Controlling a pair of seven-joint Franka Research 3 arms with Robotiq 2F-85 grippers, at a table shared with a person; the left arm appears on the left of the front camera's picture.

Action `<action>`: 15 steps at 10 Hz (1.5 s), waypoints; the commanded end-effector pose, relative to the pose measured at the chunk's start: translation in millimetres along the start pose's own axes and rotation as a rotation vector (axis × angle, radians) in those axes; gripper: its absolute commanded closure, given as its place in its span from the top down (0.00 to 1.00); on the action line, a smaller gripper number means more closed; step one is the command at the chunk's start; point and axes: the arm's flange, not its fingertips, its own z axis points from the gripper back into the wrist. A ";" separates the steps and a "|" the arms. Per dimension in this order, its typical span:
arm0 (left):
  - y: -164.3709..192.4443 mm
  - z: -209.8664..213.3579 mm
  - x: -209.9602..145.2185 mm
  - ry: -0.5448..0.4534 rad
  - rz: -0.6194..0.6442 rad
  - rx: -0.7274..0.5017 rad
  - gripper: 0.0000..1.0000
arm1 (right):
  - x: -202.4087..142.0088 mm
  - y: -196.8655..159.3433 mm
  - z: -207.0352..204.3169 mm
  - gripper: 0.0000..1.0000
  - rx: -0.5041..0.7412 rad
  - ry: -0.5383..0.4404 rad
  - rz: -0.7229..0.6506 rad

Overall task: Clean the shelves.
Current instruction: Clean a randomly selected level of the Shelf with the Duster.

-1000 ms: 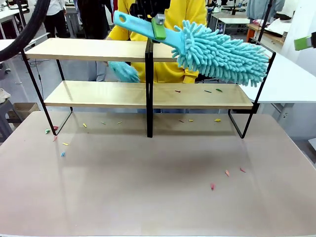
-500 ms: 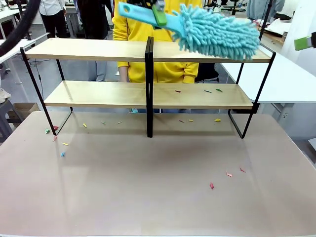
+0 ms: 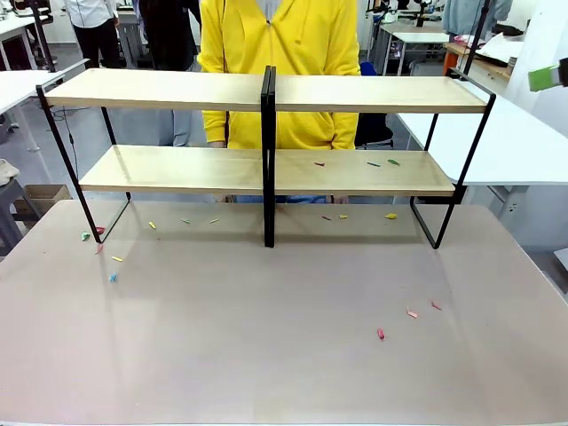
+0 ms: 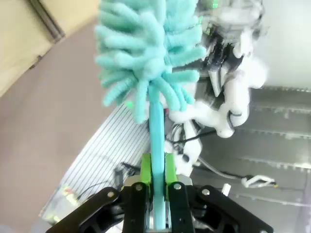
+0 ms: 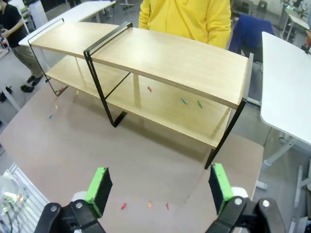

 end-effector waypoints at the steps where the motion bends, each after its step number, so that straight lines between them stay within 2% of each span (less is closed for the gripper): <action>1: 81.5 -92.0 -164.1 -0.159 0.418 -0.141 0.12 | 0.2 -0.9 0.5 1.00 0.006 -0.003 -0.002; 2: 96.7 -99.3 -184.1 -0.055 0.588 -0.239 0.12 | 0.2 -0.9 0.5 1.00 0.006 -0.003 -0.002; 3: 102.7 -103.7 -195.8 0.007 0.726 -0.319 0.12 | 0.2 -0.9 0.5 1.00 0.006 -0.003 -0.002; 4: 104.3 -104.0 -203.2 0.091 0.804 -0.451 0.12 | 0.2 -0.9 0.5 1.00 0.006 -0.003 -0.002; 6: 102.7 -105.6 -219.3 0.096 0.866 -0.521 0.12 | 0.2 -0.9 0.5 1.00 0.006 -0.003 -0.002; 7: 99.6 -106.2 -238.1 0.056 0.668 -0.485 0.12 | 0.2 -0.9 0.5 1.00 0.006 -0.003 -0.002; 8: 98.9 -106.5 -257.5 -0.063 0.503 -0.408 0.12 | 0.2 -0.9 0.5 1.00 0.006 -0.003 -0.002; 10: 104.3 -106.4 -295.5 -0.143 0.069 -0.163 0.12 | 0.2 -0.9 0.5 1.00 0.006 -0.003 -0.002; 11: 116.6 -96.9 -310.0 -0.132 0.024 -0.115 0.12 | 0.2 -0.9 0.5 1.00 0.006 -0.003 -0.002; 12: 123.0 -81.7 -314.7 -0.116 0.066 -0.083 0.12 | 0.2 -0.9 0.5 1.00 0.006 -0.003 -0.002; 13: 135.5 -58.5 -312.7 -0.178 0.138 -0.089 0.12 | 0.2 -0.9 0.5 1.00 0.006 -0.003 -0.002; 14: 81.0 -81.9 -299.4 -0.014 0.168 -0.170 0.12 | 0.2 -0.9 0.5 1.00 0.006 -0.003 -0.002; 15: 81.0 -81.9 -299.4 -0.014 0.168 -0.170 0.12 | 0.2 -0.9 0.5 1.00 0.006 -0.003 -0.002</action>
